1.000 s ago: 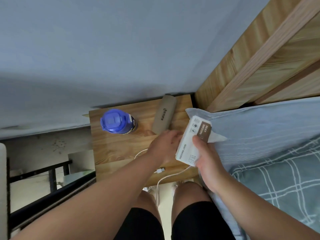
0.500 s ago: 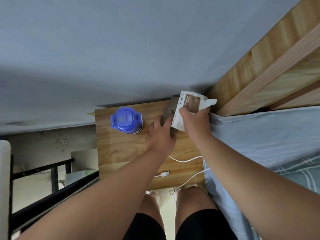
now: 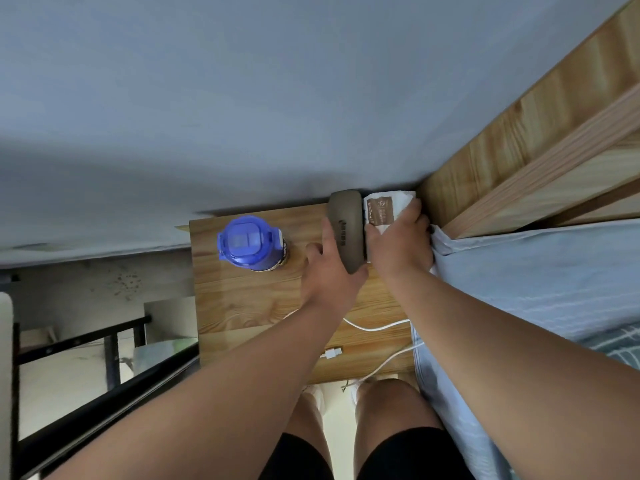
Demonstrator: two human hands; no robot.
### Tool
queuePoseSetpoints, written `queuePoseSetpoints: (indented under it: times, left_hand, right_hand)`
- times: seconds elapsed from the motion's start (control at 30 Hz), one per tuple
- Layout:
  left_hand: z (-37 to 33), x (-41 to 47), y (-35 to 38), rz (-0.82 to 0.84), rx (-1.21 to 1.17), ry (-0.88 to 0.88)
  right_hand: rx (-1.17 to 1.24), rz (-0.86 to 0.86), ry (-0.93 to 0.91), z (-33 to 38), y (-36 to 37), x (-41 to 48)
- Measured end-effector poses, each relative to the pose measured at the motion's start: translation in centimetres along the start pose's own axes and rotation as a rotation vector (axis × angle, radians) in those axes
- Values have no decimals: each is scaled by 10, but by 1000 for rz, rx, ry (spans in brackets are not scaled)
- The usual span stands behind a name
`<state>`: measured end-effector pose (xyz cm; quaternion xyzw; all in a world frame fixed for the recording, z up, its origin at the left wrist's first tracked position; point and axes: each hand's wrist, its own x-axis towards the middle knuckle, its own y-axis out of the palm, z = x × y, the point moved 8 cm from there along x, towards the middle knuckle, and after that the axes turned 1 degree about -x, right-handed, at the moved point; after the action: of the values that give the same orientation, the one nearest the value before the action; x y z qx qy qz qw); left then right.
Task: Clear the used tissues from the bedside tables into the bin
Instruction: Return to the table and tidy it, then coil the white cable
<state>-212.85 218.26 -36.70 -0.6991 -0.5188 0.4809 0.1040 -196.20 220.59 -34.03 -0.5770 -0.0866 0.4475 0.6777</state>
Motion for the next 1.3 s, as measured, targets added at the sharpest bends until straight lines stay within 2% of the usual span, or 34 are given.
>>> queuePoseSetpoints:
  times: [0.23,0.33,0.47,0.53,0.63,0.67,0.73,0.83,0.9,0.97,1.03,1.17,1.3]
  left_hand:
    - [-3,8,8,-13,174,20]
    - [4,4,5,43,57,29]
    - [25,-30,-8,64,-200,30]
    - [52,-53,-21,-2,-267,8]
    - [104,-76,-53,-154,-437,-164]
    - [120,-80,-66,-230,-488,-219]
    - [133,-78,-90,-334,-549,-269]
    - [121,-50,-107,-251,-597,-169]
    - [99,-29,-112,-186,-658,-39]
    - [83,-16,-117,-214,-626,27]
    - [74,-8,-118,-253,-579,39]
    - [57,6,-112,-228,-598,61]
    - [33,23,-109,-217,-601,120]
  right_hand:
    - [5,56,-22,7,11,5]
    - [96,53,-65,7,3,2]
    - [145,32,-244,12,-20,-17]
    - [159,-24,-343,14,-36,-35]
    - [192,-99,-539,14,-54,-68]
    - [191,-52,-593,13,-52,-78]
    - [145,147,-627,7,-35,-96]
    - [-161,350,-685,-7,-1,-115]
    - [-416,406,-737,-15,18,-121]
    - [-553,430,-759,-19,30,-123]
    - [-577,427,-773,-21,35,-125]
    - [-601,417,-775,-20,34,-126]
    - [-516,455,-770,-15,33,-125]
